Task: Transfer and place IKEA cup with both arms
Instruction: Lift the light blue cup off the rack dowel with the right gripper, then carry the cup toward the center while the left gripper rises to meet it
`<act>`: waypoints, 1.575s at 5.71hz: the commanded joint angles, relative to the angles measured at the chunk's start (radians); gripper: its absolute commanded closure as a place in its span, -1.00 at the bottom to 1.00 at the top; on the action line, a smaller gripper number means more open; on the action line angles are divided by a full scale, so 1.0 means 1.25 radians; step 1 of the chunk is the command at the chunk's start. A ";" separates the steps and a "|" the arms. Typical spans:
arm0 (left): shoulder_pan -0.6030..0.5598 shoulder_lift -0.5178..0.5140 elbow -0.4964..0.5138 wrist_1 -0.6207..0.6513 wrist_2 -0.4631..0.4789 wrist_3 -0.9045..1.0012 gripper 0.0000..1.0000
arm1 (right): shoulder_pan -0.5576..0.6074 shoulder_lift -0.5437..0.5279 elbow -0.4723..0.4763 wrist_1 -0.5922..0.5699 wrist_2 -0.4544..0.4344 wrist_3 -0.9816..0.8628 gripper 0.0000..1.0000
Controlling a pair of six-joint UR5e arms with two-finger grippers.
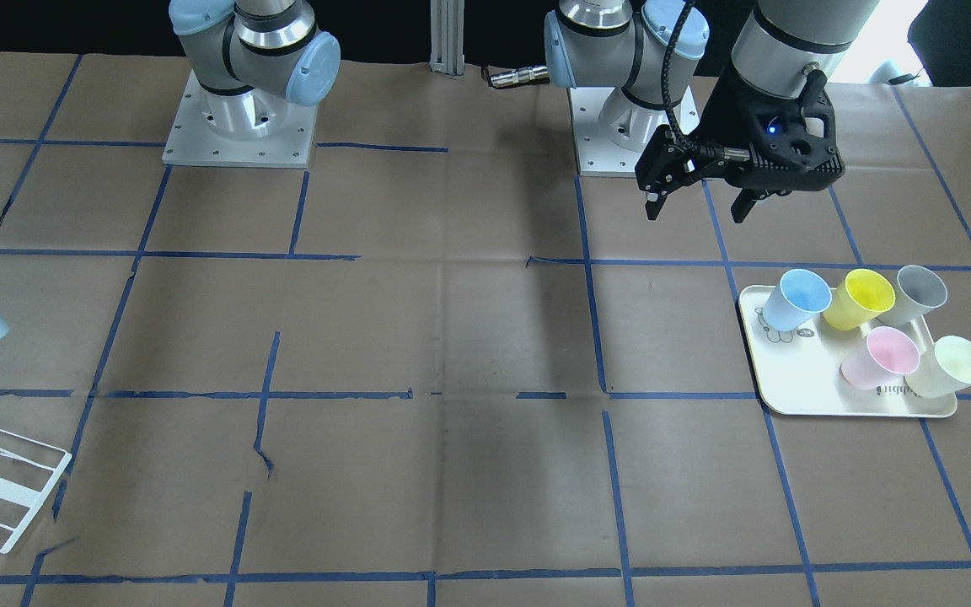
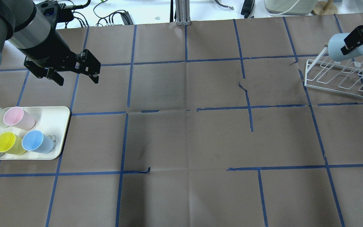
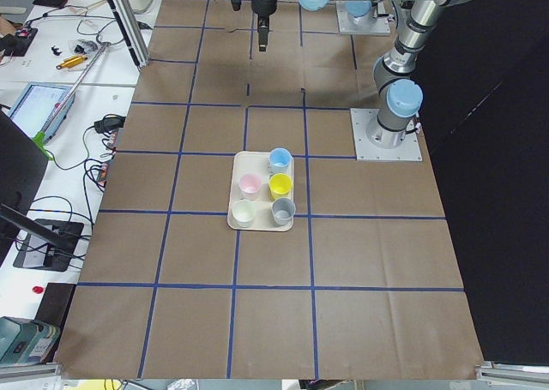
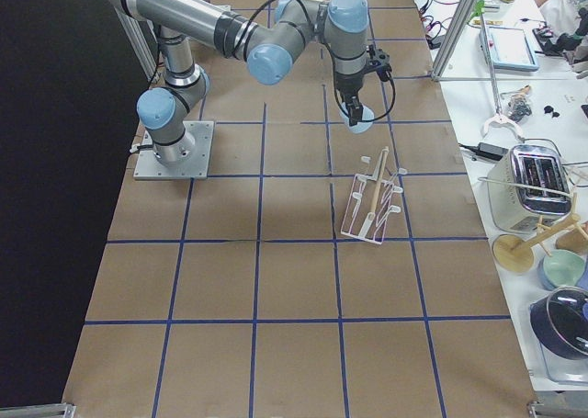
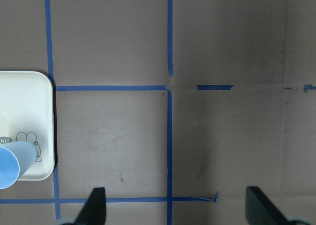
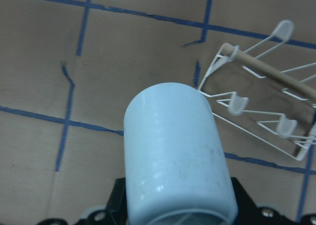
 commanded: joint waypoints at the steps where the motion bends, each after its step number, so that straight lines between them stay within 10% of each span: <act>1: 0.001 -0.002 0.000 0.000 0.002 0.018 -0.97 | 0.003 -0.051 0.000 0.199 0.153 0.014 0.08; 3: 0.077 0.003 0.001 -0.033 -0.101 0.090 -0.97 | 0.003 -0.074 0.002 0.383 0.328 0.013 0.08; 9: 0.173 0.019 -0.136 -0.178 -0.761 0.183 -0.97 | 0.126 -0.082 0.040 0.796 0.638 -0.117 0.18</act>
